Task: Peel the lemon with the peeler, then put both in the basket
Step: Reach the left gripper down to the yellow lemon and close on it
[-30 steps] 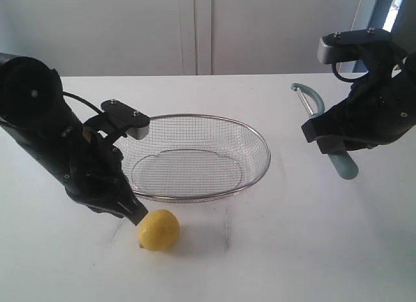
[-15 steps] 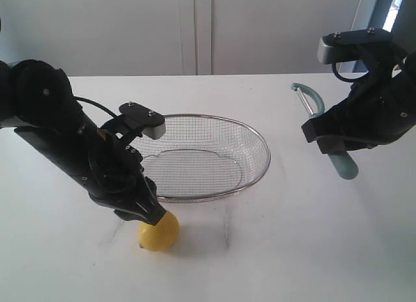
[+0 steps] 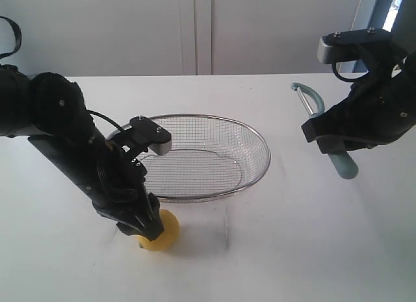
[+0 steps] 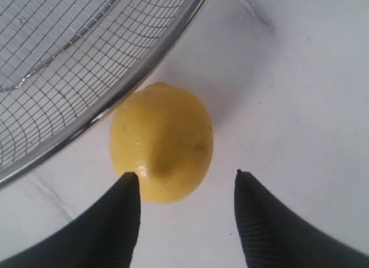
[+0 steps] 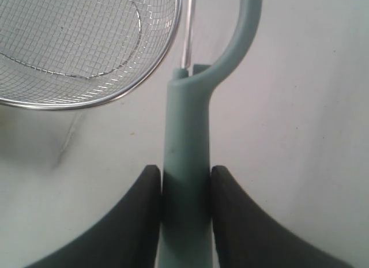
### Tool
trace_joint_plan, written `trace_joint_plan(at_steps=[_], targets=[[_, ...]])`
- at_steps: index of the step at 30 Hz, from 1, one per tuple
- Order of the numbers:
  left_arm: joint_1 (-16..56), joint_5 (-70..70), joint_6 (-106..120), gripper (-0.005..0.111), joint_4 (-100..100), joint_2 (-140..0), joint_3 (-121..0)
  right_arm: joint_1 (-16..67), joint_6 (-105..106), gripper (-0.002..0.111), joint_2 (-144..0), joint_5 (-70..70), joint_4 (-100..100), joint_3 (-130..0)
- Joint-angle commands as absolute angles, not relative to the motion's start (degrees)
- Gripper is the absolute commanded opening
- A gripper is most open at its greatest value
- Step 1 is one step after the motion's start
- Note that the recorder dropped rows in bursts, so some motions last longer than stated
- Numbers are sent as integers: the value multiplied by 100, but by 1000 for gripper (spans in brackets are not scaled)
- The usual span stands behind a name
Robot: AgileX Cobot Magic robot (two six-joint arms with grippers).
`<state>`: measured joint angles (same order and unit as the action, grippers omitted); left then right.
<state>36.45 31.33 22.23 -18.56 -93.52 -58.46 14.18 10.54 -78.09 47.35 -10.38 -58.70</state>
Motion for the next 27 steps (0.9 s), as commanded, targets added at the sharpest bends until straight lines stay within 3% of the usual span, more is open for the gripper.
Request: trace_joint_plan(at_steps=[1,6,11,27], targets=[[3675,3044,2300,55,-1925,-9433,-5875,1427,1068,0,-7762,4638,-1051,-5854],[3675,3004,2300,57,-1925,-9433,-5875,1427,1068,0,-7762,4638,-1051,-5854],[3675,3004,2300,72,-1925,-9433,-5875,1427,1068,0,-7762,4638,-1051,-5854],[3675,2807,2276,72,-1939,-9768,-5875,1427,1068,0,-7762,4628,-1051,-5854]])
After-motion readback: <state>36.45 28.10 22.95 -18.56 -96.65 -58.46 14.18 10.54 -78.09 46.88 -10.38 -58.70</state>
